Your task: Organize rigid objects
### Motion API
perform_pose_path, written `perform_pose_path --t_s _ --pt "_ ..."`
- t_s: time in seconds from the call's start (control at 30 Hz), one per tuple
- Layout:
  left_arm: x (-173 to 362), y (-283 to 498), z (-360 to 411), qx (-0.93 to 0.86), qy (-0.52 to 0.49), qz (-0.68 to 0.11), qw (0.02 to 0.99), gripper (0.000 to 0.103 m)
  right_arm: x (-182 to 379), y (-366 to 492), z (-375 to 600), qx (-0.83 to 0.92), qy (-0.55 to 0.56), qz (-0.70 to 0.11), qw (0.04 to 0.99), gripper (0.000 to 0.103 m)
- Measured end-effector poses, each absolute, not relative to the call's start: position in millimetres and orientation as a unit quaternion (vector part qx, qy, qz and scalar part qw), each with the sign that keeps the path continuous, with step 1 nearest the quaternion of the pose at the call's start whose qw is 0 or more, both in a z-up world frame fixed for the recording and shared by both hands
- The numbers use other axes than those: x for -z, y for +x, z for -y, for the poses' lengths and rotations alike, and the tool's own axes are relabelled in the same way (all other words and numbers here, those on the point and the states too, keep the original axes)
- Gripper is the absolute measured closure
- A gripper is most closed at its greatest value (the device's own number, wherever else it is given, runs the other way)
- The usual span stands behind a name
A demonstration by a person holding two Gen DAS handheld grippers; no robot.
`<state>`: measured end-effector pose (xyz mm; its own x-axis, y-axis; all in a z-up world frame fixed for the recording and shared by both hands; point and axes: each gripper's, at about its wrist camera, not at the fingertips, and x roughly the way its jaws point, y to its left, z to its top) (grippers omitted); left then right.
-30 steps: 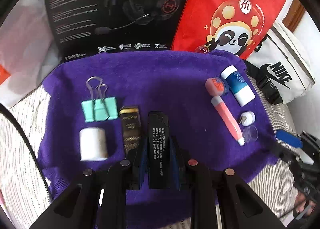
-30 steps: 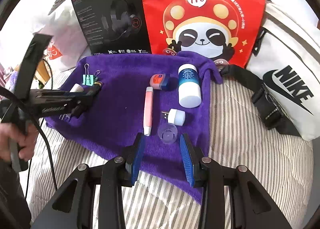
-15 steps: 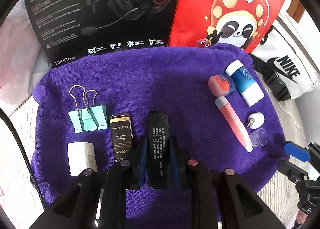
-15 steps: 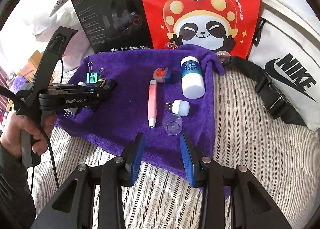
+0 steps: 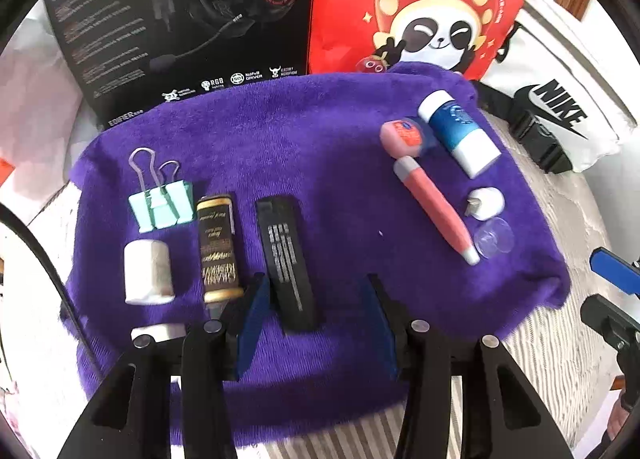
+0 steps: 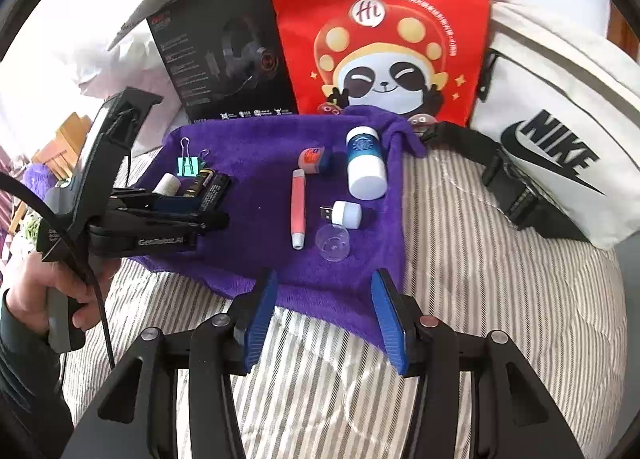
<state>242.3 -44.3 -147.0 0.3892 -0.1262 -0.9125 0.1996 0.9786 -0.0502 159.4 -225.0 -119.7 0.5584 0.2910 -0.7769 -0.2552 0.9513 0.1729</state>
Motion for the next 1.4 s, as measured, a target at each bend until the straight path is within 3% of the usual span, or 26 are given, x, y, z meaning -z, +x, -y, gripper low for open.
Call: perform_pose_path --t_s 0.2,0.37,0.6,0.67,1.0,1.4 --pt "112.9 206.0 36.5 0.093 0.033 -0.511 0.854 0.037 105.2 136.4 235.6 -0.142 0.031 -0.43 0.891 0.041" --pt "74.8 167.0 24.2 0.077 0.035 -0.473 0.877 0.018 93.1 117.9 234.3 -0.128 0.032 -0.419 0.898 0.019" --pt "33.1 103.6 11.2 0.059 0.005 -0.425 0.903 0.003 77.1 90.2 226.2 -0.121 0.03 -0.412 0.902 0.012" --pt "26.9 91.6 10.5 0.05 0.001 -0.419 0.907 0.002 73.2 81.4 224.4 -0.12 0.035 -0.418 0.9 0.0" --pt "-5.4 38.6 3.1 0.018 -0.01 -0.397 0.918 0.002 48.0 49.2 221.0 -0.092 0.016 -0.411 0.907 0.0" --pt "0.6 28.8 -0.5 0.007 -0.018 -0.41 0.912 0.002 37.9 41.7 223.8 -0.074 0.009 -0.417 0.906 0.0"
